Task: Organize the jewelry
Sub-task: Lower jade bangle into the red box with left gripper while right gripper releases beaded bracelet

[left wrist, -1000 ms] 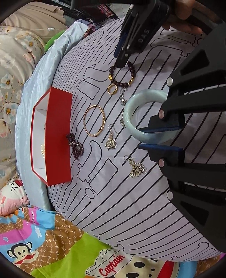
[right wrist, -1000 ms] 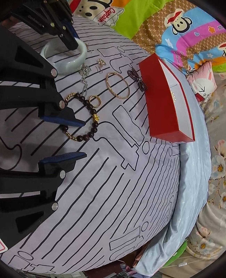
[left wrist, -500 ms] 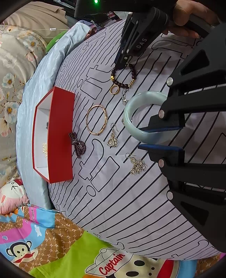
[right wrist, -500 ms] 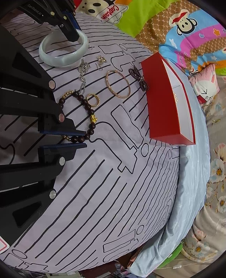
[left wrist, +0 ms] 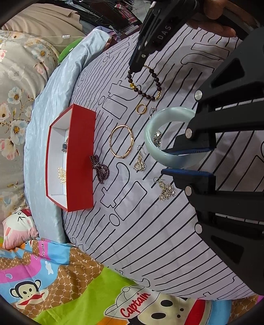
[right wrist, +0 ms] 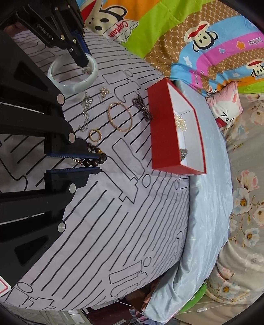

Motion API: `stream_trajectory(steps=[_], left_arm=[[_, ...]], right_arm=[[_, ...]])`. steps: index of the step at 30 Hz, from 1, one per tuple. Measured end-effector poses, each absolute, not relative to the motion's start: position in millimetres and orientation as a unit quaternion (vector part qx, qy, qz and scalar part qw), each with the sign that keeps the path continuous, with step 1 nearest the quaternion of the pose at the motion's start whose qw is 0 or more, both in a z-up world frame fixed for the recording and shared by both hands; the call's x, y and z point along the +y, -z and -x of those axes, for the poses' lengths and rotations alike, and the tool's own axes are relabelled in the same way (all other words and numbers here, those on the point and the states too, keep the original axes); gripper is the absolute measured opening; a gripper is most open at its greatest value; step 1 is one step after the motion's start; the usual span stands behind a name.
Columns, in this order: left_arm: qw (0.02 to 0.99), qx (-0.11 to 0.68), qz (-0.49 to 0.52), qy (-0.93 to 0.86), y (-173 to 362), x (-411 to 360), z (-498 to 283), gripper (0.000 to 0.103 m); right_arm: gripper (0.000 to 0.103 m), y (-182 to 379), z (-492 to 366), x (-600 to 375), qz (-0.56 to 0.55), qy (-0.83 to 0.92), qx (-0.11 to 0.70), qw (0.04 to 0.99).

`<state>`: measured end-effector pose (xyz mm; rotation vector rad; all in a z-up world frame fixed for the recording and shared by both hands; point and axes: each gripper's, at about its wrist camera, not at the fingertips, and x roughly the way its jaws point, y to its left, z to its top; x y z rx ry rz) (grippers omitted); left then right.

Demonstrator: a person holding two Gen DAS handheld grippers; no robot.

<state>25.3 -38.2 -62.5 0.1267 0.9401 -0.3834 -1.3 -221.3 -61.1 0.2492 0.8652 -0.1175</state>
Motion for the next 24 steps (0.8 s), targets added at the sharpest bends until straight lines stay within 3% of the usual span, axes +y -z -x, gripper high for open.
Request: stream_trajectory(steps=[15,24], left_arm=[[0.888,0.415,-0.043,0.192,19.0,-36.3,-42.6,0.013],[0.908,0.367,-0.038,0.196,-23.6,-50.0,-102.1,0.013]], right_arm=[[0.007,-1.8,-9.6,-220.3,-0.111,0.029,0.362,0.925],[0.007,-44.1,-63.6,-228.0,-0.105,0.012,0.324,0.94]])
